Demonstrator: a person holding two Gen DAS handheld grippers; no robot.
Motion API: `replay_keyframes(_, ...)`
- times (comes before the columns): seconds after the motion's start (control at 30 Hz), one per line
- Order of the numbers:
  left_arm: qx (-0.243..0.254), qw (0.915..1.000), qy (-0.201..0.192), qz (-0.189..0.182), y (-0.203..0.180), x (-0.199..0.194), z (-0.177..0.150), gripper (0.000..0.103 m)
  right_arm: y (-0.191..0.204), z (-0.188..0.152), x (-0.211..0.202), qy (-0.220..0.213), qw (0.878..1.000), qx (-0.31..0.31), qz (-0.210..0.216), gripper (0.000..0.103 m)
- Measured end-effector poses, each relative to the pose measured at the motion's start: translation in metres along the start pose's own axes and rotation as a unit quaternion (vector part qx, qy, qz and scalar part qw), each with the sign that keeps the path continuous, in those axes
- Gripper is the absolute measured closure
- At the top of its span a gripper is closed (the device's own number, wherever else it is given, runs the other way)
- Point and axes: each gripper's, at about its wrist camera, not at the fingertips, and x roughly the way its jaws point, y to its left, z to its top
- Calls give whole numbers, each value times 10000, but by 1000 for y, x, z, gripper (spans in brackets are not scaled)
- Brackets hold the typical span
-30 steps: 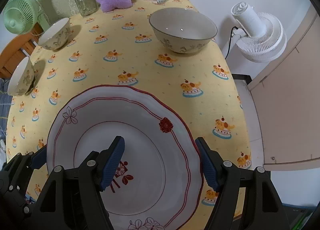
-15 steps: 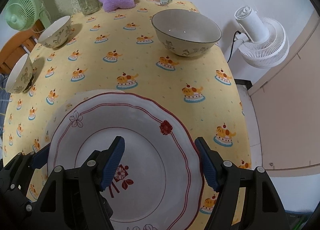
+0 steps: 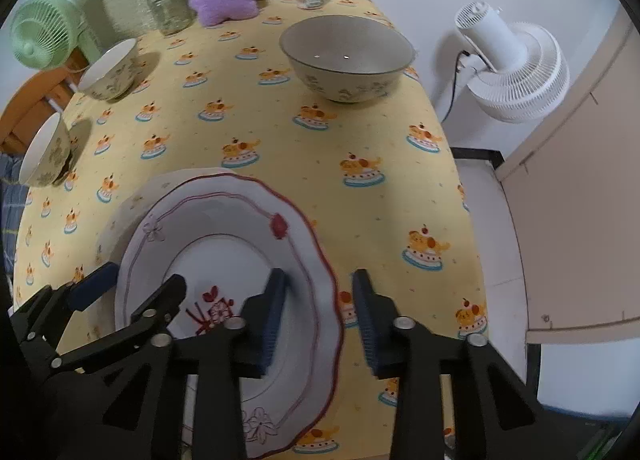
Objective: Organize plates and bowls
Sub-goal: 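Lift the red-rimmed plate with the right tool and carry it over the flowered plate stack, then lower the red-rimmed plate onto the flowered plate stack and open the right tool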
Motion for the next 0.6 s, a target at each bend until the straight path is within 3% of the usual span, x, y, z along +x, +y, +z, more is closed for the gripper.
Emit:
replay_keyframes(0.4, -97, 9993, -151, 334, 17, -10, -1, 35, 10, 4, 9, 52, 10000, -52, 56, 73)
replay_keyframes(0.6, -83, 9993, -163, 316, 23, -10, -1, 35, 13, 7, 14, 100, 9999, 31, 100, 72)
